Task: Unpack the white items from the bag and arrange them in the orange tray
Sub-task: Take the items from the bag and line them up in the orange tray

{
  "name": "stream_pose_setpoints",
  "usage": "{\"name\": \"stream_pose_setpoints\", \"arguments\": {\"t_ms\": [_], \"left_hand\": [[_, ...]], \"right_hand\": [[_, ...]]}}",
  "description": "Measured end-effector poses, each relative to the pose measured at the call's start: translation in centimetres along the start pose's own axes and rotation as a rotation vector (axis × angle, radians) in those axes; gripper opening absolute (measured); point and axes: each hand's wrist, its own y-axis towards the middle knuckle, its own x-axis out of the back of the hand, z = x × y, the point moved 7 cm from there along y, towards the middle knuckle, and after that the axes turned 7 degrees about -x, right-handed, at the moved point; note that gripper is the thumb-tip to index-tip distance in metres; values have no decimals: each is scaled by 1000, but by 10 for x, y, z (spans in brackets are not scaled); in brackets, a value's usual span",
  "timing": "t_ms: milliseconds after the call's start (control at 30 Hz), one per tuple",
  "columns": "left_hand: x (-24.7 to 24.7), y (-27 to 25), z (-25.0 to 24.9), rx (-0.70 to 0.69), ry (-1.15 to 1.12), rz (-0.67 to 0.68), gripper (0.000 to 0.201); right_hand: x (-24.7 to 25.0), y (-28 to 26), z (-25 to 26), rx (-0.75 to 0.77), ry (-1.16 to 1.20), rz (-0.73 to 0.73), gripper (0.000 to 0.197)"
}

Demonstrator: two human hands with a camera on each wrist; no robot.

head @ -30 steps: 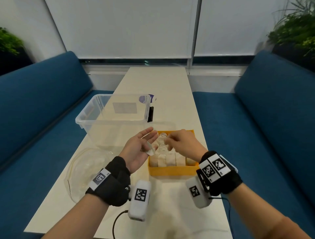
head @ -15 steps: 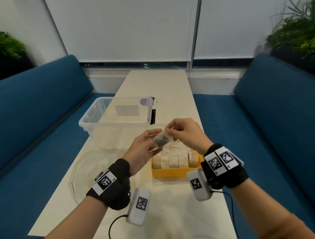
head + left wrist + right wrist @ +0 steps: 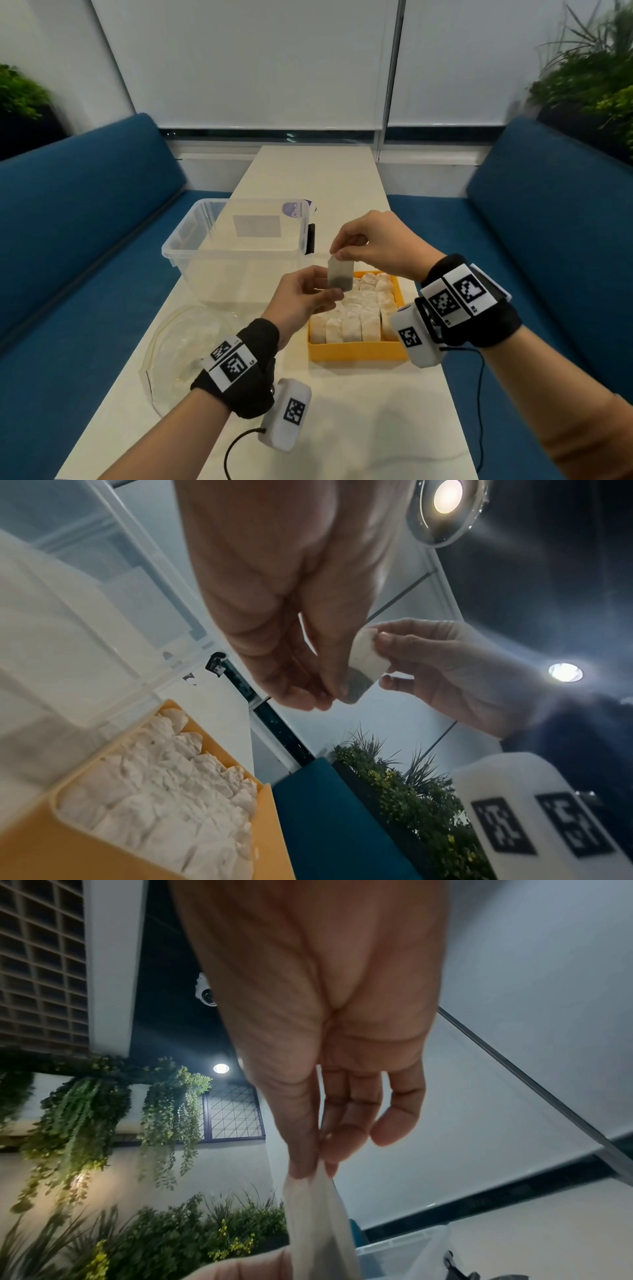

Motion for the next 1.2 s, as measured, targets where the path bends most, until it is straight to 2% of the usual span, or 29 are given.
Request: {"name": "stream_pose_setpoints", "arguments": {"t_ms": [300, 400, 533, 733, 933, 1000, 1200], "left_hand": [[-4, 4, -2, -21, 49, -24, 22], [-4, 5, 3, -2, 103, -21, 25], [6, 0, 14, 36, 115, -83, 22], [28, -10, 31, 83, 112, -162, 18], [39, -22, 42, 116, 131, -209, 17], [41, -27, 44, 123, 132, -224, 17], [47, -40, 47, 140, 133, -267, 16]], "right_hand": [[7, -3, -3, -15, -69, -21, 16], [6, -4, -19, -60, -65, -24, 14], [-7, -7, -57, -155, -149, -6, 12], [-52, -16, -116, -314, -363, 179, 14], [-94, -20, -143, -371, -514, 408, 15], [-105, -15, -146, -354, -598, 432, 11], [-115, -2, -159, -360, -797, 398, 33]]}}
